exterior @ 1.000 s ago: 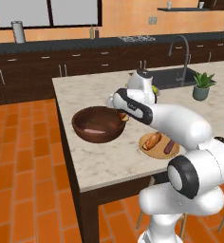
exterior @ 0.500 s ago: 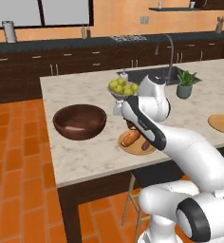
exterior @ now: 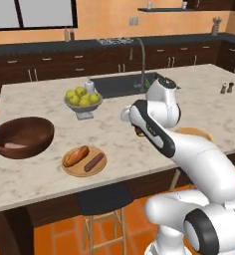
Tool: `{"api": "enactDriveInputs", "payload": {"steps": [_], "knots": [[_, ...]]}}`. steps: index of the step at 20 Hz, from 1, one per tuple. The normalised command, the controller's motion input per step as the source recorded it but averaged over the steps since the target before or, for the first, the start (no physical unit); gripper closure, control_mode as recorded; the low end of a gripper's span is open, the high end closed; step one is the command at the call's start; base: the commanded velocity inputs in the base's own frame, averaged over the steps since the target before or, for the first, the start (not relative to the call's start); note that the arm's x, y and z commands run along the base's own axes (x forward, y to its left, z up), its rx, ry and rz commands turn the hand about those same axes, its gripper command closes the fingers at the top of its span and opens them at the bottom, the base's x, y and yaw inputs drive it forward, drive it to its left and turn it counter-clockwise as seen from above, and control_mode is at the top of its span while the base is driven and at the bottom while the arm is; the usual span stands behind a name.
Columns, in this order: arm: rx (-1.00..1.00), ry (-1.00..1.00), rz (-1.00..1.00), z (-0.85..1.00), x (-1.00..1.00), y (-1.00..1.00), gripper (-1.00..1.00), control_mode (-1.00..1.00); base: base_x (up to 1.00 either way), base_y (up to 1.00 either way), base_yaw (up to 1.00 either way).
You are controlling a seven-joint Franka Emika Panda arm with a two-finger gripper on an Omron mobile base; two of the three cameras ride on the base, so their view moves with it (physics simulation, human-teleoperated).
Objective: Place one bun and one sausage from the bowl on each plate.
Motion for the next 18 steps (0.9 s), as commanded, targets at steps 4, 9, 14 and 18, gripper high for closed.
{"api": "enactDriveInputs", "payload": {"steps": [4, 9, 14, 18], "knots": [[0.0, 0.0, 0.0, 0.0, 0.0, 0.0, 1.0, 1.0, 0.07, -1.0, 0.0], [0.02, 0.02, 0.0, -0.16, 0.1, -0.8, 1.0, -1.0, 0.01, -0.2, 0.0], [0.0, 0.07, 0.0, -0.68, 0.25, -0.95, 1.0, -1.0, 0.0, 0.0, 0.0], [-0.03, 0.06, 0.0, -0.81, 0.2, -0.59, 1.0, -1.0, 0.0, 0.0, 0.0]]}}
